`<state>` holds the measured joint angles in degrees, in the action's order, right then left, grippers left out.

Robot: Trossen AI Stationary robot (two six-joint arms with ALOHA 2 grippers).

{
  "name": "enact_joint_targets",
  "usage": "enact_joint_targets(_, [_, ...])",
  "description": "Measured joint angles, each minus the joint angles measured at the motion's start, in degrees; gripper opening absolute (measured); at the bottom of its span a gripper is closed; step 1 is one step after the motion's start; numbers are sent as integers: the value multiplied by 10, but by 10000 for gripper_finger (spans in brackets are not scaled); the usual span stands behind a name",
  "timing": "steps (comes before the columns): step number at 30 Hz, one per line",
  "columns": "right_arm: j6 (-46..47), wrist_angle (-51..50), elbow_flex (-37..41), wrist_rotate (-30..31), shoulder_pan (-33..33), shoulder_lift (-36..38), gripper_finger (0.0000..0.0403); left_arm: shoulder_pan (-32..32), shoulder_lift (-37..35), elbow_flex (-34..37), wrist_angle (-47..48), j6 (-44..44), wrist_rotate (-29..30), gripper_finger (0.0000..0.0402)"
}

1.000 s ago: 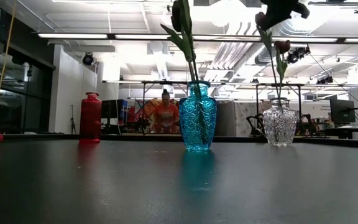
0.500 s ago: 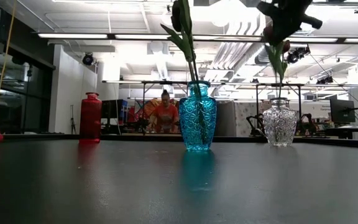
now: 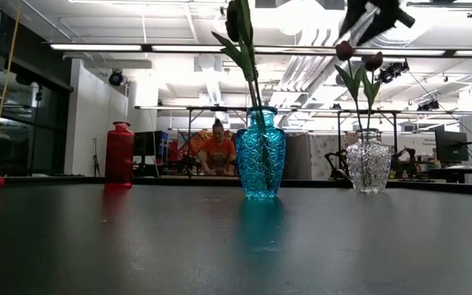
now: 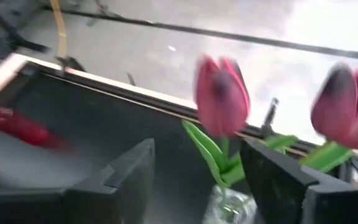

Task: Sort flowers into vase by color
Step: Put the left pink tulip into the red flower vase

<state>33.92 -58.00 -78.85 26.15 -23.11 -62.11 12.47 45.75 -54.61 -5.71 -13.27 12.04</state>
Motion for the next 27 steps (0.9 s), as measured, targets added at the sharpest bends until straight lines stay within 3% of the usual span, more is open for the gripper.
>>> enact_joint_targets(5, [-10,1,-50,-34,0,1,244,-12,38,-81,188,-10,8,186])
enact_joint_targets(9, [-25,0,-57,-50,0,1,245,-52,91,-116,341,-98,-19,186])
enact_joint_targets(14, [-38,-1,-57,-55,0,0,245,-139,148,-116,556,-317,-73,186])
enact_joint_targets(19, [-64,-2,-57,-56,0,0,245,-256,189,-116,747,-555,-37,186])
enact_joint_targets(23, [-71,-9,-57,-63,0,0,245,-337,208,-116,802,-745,-25,186])
enact_joint_targets(27, [-47,-41,-57,-92,0,0,245,-403,231,-89,803,-869,-31,186])
